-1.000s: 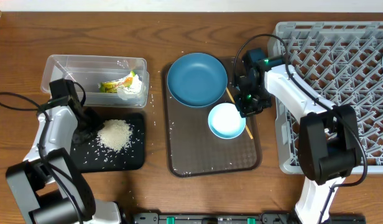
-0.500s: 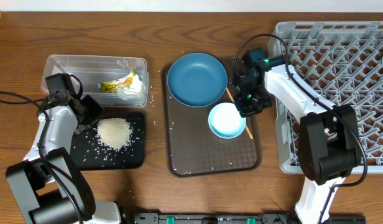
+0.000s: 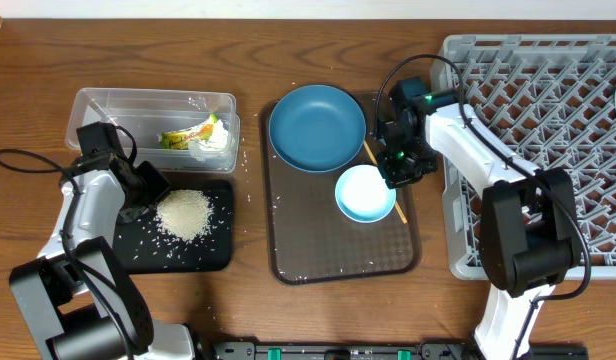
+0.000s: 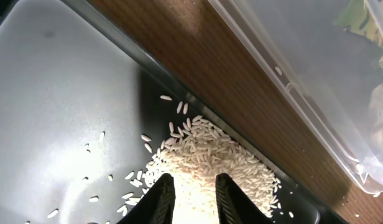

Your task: Sort waste into correct bins and load items into the dishwasher rack

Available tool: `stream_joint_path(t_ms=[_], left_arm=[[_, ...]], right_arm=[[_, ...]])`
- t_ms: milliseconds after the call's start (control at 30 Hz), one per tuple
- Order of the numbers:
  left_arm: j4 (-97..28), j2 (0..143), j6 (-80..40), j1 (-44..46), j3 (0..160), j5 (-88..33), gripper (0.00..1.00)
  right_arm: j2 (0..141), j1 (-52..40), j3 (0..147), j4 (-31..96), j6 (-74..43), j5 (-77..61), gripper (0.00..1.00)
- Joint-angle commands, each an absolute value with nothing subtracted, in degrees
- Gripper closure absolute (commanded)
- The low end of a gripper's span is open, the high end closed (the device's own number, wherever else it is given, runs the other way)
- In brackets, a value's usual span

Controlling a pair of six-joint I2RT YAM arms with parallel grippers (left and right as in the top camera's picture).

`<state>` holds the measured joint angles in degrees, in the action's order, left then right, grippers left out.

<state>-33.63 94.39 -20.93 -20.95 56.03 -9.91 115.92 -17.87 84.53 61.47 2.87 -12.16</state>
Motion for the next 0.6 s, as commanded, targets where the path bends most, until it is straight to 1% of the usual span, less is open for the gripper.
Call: stream_joint_path(t_ms=[0,267,567], left_arm=[[-33.6,95.1,-20.2,-21.1,56.1,-9.8,0.75],[-30.4,95.6,-20.3,-21.0,55.3,-9.9,0.78],[-24.4,99.0,-20.3,-21.0,55.3,-10.2,0.78]], right_arm=[[116.5,-18.5,84.6,61.3,2.6,-12.2,0.96],[116.5,-18.5,84.6,61.4,2.6,-12.2,0.96],[116.5,-18.5,84.6,61.5,2.6,-12.2,0.96]])
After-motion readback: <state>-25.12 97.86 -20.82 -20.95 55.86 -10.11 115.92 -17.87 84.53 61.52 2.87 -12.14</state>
